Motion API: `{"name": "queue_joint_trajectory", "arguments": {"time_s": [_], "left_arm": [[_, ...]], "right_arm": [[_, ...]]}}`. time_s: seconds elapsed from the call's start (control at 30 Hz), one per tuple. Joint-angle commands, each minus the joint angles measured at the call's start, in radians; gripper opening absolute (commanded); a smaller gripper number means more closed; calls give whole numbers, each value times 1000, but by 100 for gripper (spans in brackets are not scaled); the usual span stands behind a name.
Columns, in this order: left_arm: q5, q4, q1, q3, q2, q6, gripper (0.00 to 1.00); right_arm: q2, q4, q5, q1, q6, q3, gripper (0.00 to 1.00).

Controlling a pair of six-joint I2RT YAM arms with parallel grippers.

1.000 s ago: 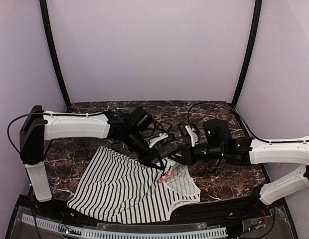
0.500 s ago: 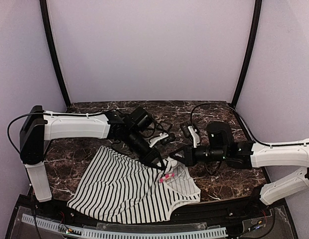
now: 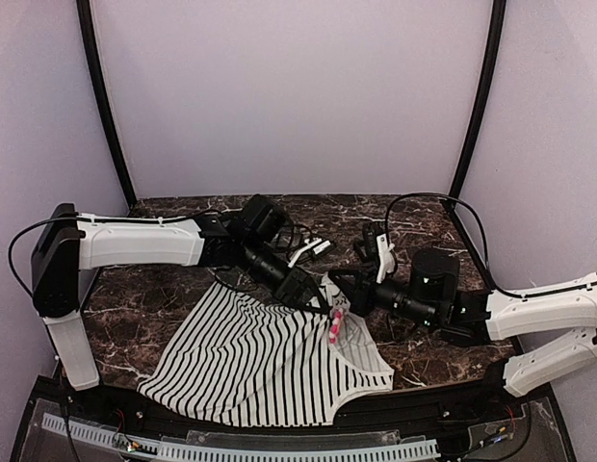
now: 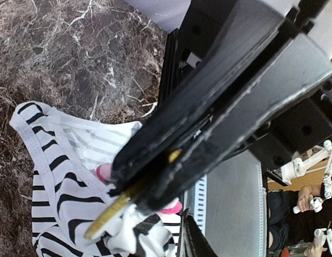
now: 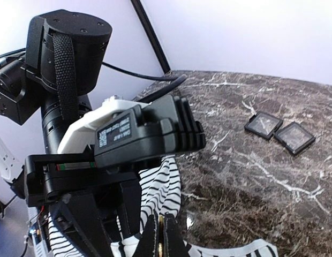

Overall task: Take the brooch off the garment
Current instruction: Pick up the brooch from the flattened clothing.

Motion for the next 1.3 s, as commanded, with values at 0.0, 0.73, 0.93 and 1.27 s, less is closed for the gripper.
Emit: {"name": "queue_joint_trajectory", "arguments": {"time_s": [0.0, 0.73, 0.93, 1.27], "left_arm": [[99, 150, 45, -57, -88, -129, 20], [78, 150, 100, -61, -109, -110, 13], [-10, 170, 140, -94, -179, -84, 37], [36, 252, 147, -130, -228, -95, 76]], "right_arm": [[58, 225, 229, 36, -102, 19, 0], [306, 571, 302, 56, -126, 97, 0], [251, 613, 278, 55, -68, 67, 0], [204, 635, 194, 56, -3, 53, 0]]}}
